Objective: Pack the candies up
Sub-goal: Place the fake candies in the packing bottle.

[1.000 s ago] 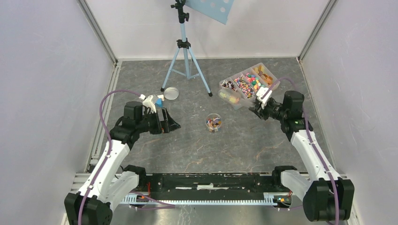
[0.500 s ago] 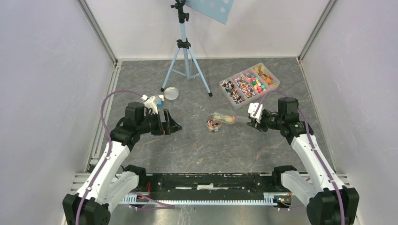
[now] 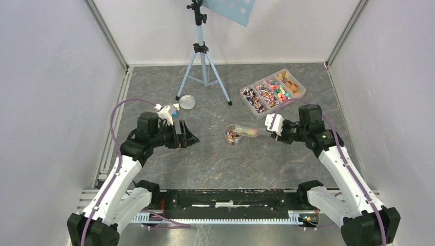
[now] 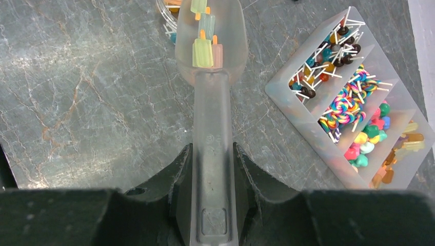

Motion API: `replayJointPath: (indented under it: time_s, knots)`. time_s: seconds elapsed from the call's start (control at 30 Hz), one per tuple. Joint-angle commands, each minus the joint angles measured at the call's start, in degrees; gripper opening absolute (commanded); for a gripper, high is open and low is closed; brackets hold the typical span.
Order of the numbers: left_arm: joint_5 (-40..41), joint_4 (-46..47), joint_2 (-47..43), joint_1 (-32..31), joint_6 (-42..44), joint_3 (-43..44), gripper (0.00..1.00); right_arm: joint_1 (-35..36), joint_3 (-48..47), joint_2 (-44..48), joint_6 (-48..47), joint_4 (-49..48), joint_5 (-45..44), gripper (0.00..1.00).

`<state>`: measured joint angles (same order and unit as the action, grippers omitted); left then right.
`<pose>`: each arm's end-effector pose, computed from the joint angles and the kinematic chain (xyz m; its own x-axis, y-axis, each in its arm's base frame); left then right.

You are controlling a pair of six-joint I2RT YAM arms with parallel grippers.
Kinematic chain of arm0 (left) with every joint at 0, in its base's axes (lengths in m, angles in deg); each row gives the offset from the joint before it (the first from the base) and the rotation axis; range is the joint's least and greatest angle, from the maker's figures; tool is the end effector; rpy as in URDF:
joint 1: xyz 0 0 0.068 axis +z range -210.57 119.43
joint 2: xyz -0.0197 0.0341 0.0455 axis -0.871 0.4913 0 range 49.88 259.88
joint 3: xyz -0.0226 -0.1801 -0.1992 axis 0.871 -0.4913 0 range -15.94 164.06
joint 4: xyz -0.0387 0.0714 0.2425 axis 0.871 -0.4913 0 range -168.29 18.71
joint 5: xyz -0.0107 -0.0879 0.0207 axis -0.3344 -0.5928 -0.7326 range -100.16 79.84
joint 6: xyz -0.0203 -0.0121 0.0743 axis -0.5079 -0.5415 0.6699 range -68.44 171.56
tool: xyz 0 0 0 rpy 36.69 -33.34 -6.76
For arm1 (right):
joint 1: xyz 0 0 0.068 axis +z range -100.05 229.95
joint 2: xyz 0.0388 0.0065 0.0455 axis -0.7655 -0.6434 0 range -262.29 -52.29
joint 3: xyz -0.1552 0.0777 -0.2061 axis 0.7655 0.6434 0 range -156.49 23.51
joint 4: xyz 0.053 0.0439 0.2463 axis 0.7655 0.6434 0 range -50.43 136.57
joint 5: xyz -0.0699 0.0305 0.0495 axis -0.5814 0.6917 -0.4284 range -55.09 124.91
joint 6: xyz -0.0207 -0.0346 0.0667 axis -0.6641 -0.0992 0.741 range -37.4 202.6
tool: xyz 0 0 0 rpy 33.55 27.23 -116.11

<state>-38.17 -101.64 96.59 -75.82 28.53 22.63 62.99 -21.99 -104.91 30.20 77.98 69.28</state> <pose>0.1755 -0.0803 0.2461 -0.7821 -0.1448 -0.6061 0.3052 0.7590 -0.5752 0.1831 0.0810 0.2584 0.0286 -0.6646 -0.7467 -0.8995 0.3086 -0.3092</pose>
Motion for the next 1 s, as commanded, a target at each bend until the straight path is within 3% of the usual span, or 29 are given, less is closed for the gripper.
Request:
replayJointPath:
  time_s: [0.0, 0.67, 0.97]
  knots:
    - [1.0, 0.6, -0.7, -0.2, 2.0, -0.1, 1.0, 2.4, -4.2, -0.6, -1.1, 2.5, -4.1, 0.0]
    - [1.6, 0.4, -2.0, -0.2, 2.0, 0.0, 1.0, 13.7, -14.5, -8.9, 2.7, 9.9, -21.2, 0.0]
    - [1.6, 0.4, -2.4, -0.2, 2.2, -0.1, 1.0, 15.9, -16.6, -11.2, 3.5, 11.1, -24.0, 0.0]
